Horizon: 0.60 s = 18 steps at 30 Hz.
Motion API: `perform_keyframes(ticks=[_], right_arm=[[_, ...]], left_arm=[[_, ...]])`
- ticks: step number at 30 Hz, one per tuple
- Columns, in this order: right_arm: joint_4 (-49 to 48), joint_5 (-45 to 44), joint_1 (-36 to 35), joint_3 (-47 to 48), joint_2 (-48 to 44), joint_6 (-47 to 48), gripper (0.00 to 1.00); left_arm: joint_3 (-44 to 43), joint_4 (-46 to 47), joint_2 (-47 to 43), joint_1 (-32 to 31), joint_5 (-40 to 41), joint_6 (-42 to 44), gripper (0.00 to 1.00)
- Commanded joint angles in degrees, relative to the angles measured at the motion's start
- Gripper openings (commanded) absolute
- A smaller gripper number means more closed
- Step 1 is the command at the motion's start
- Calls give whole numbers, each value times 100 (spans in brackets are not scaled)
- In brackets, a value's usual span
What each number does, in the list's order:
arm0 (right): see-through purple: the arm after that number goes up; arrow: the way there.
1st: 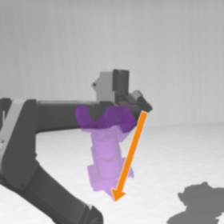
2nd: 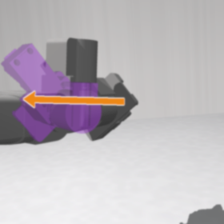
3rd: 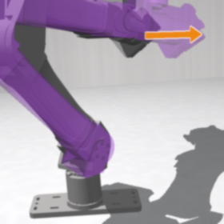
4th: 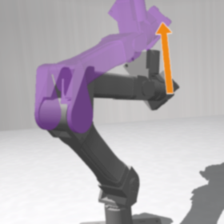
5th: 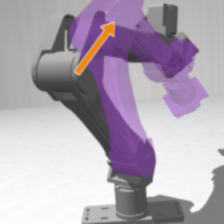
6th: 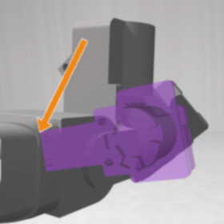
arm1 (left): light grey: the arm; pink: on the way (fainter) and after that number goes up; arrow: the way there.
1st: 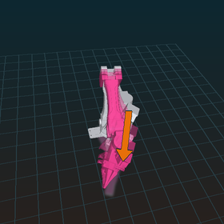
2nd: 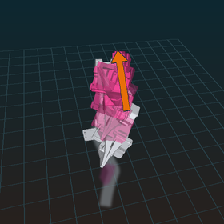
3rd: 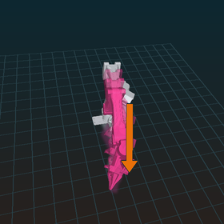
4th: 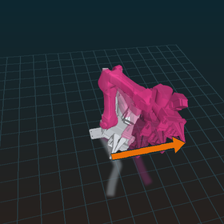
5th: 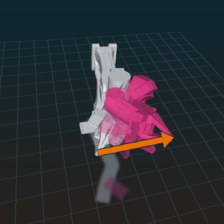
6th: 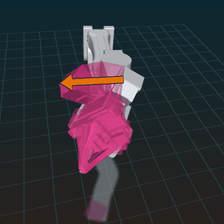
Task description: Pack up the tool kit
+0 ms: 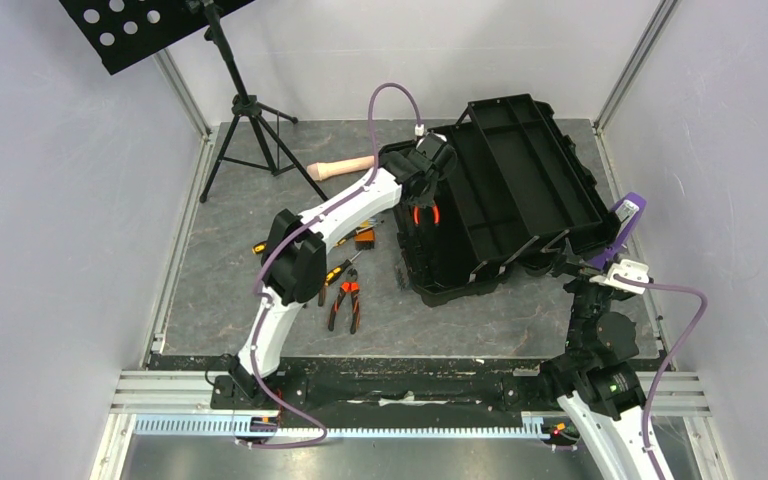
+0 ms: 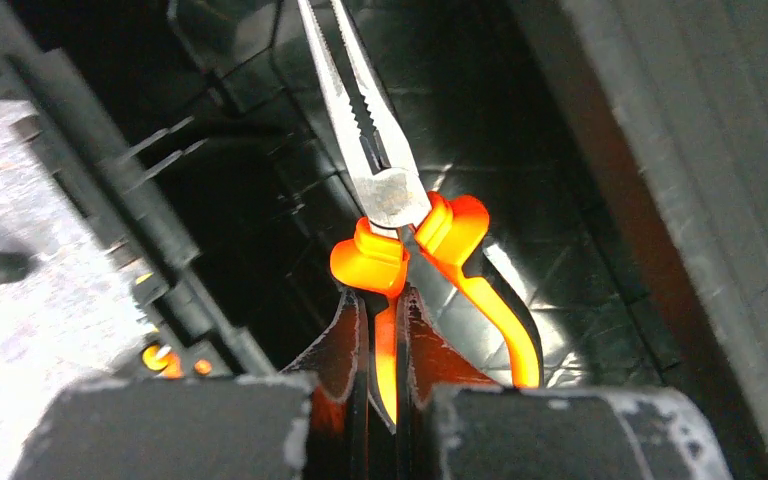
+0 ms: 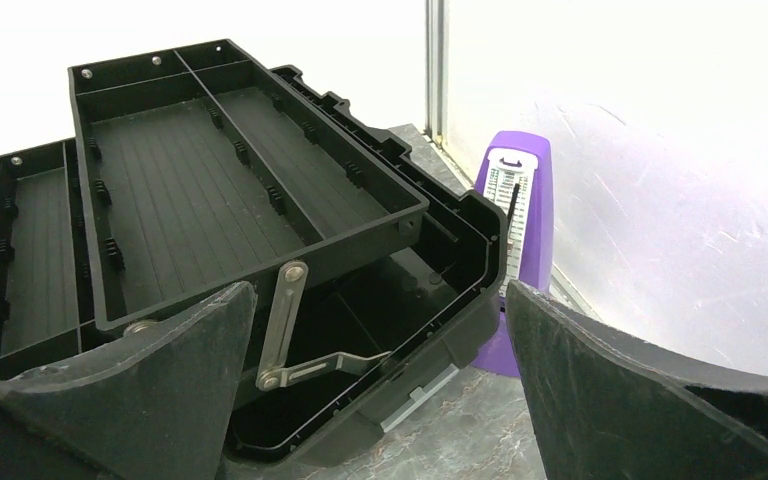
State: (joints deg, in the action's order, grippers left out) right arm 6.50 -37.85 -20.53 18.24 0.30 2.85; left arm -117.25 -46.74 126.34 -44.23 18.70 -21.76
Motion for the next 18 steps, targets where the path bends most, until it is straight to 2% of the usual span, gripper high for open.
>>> perform_keyframes(ticks=[1,8,10,12,18], right_arm=[[-215,-217,-34,-54,-530,-74,98],[-157,-244,-38,-48,-539,-92,98],[-143,-235,-40,-37,-531,-100,98],[-122,-235,-34,-28,-522,-109,98],[-123,-228,-38,-34,-478,-109,98]], left_arm=[[-576,422,211,-25,-525,-147,2],[-645,1051,774,117,-715,-612,3],[-612,1279,898,180,-829,-733,6],[-542,1535,967,212,-945,-776,13],[-440,1724,894,222,-877,-620,41]])
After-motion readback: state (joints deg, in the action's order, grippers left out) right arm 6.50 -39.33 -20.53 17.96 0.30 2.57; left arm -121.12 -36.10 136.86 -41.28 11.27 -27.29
